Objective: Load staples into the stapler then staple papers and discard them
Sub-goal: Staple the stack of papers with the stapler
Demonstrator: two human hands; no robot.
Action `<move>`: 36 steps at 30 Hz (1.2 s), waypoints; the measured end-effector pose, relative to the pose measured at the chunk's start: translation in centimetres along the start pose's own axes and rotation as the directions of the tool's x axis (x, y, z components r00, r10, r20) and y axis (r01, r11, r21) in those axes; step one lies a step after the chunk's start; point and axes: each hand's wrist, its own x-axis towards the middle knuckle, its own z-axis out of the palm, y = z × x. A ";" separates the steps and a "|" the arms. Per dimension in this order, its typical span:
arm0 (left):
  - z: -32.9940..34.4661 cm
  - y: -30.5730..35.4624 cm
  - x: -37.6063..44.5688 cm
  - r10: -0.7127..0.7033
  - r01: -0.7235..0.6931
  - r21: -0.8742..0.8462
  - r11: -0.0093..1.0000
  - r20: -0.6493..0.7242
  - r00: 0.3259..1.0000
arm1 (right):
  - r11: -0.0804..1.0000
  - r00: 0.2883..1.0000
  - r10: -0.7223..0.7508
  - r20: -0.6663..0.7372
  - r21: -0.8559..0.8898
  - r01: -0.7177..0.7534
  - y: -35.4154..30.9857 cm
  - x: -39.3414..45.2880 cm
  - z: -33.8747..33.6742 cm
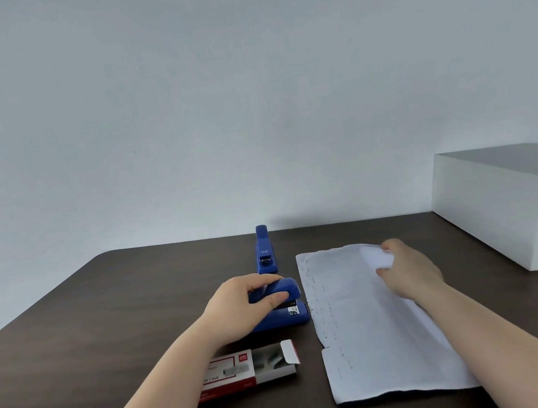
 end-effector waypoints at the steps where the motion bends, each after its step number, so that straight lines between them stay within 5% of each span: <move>1: 0.0 0.0 0.0 -0.005 0.005 0.003 1.000 -0.005 1.000 | 0.998 1.000 -0.012 -0.002 0.053 0.012 -0.1 -0.1 0.0; 7: 0.0 -0.2 -0.4 -0.034 0.034 0.002 0.999 -0.010 0.999 | 0.887 0.997 -0.074 0.039 0.460 0.048 -1.0 -1.1 -1.0; 24: 0.1 0.6 -1.2 -0.026 0.028 0.039 0.999 -0.063 0.998 | 0.894 0.994 -0.054 0.099 0.448 0.004 0.5 -3.8 -2.6; 36: 0.2 1.3 -1.3 0.026 -0.021 0.069 0.997 -0.064 0.998 | 0.872 0.999 -0.049 0.015 0.488 0.036 -0.3 -2.9 -1.5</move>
